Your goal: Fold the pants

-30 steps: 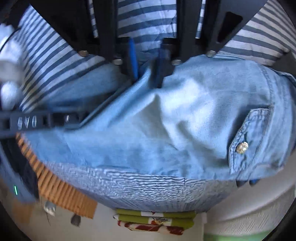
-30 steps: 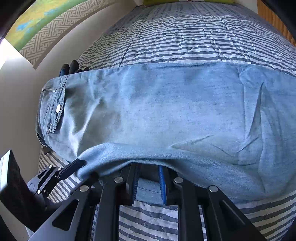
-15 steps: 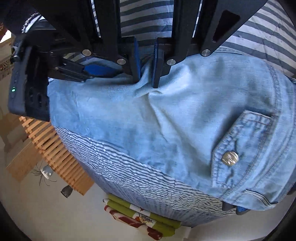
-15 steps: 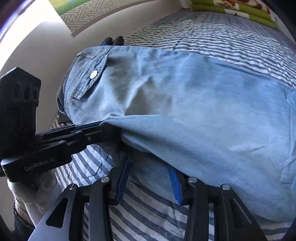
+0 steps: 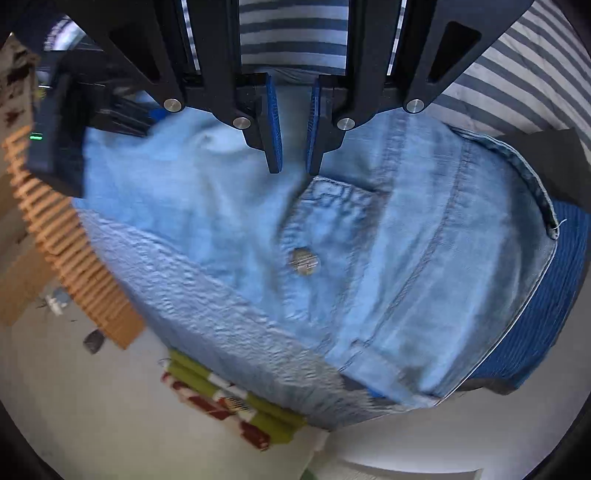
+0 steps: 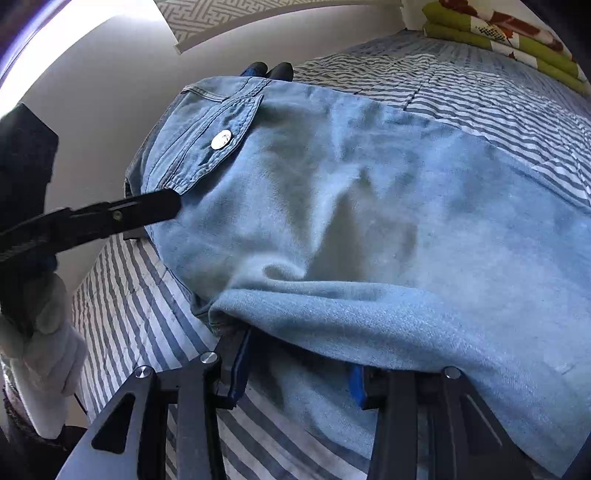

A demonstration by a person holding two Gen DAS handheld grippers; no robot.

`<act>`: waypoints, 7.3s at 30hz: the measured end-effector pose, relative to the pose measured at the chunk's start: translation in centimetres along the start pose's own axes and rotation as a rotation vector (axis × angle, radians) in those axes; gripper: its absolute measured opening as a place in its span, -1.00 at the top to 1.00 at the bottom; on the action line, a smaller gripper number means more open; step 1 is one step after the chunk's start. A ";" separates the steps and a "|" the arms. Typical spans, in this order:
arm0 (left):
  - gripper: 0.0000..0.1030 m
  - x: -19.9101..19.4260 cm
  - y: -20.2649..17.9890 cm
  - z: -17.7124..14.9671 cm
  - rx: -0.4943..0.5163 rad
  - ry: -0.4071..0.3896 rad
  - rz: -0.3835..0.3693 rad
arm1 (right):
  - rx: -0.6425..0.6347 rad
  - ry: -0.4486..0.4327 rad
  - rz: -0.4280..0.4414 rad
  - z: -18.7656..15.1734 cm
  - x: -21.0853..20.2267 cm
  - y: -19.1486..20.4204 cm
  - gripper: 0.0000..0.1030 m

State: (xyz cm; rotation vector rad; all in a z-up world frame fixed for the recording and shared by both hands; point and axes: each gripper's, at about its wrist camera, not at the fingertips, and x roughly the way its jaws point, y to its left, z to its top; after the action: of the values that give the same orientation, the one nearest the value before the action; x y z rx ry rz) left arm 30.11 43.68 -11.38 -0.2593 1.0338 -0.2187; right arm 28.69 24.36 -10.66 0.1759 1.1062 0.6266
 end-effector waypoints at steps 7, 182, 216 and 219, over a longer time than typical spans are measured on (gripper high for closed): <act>0.75 1.3 2.6 0.6 -0.059 0.025 -0.032 | -0.133 0.071 0.094 -2.5 -1.7 1.5 0.40; 0.12 -11.9 16.4 -4.9 -0.218 -0.181 0.093 | 0.166 -0.084 -0.344 13.6 3.5 12.0 0.78; 0.12 -10.6 13.5 -4.4 -0.159 -0.151 0.065 | 0.259 -0.154 0.023 9.5 -4.9 8.9 0.75; 0.12 -10.6 13.5 -4.5 -0.167 -0.148 0.054 | 0.329 -0.258 0.074 9.7 -9.8 7.3 0.75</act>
State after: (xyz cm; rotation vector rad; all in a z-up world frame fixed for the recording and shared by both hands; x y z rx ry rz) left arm 21.76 59.14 -9.16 -0.3926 0.9122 -0.0631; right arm 31.42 26.60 4.51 0.5683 0.9495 0.4682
